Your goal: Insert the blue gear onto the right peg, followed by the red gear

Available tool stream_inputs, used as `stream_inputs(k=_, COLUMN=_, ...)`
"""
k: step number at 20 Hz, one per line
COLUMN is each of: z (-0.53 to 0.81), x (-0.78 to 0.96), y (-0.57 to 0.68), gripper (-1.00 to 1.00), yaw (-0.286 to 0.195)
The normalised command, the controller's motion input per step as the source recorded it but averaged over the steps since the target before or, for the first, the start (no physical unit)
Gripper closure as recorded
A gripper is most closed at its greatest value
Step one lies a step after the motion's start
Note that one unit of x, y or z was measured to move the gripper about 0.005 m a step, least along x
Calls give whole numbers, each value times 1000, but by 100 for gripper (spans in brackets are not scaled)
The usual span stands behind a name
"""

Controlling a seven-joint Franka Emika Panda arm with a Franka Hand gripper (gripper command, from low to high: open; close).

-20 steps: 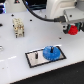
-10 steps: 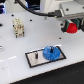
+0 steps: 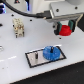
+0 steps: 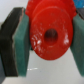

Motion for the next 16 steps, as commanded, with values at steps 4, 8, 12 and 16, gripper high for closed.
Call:
stream_inputs(k=4, z=10, x=580, y=-277, gripper=100, yaw=0)
stream_inputs(k=8, z=-5, x=499, y=-207, gripper=100, yaw=0)
stream_inputs(k=12, z=-53, x=327, y=-238, gripper=100, yaw=0)
stream_inputs(k=16, z=-132, x=194, y=-192, gripper=100, yaw=0)
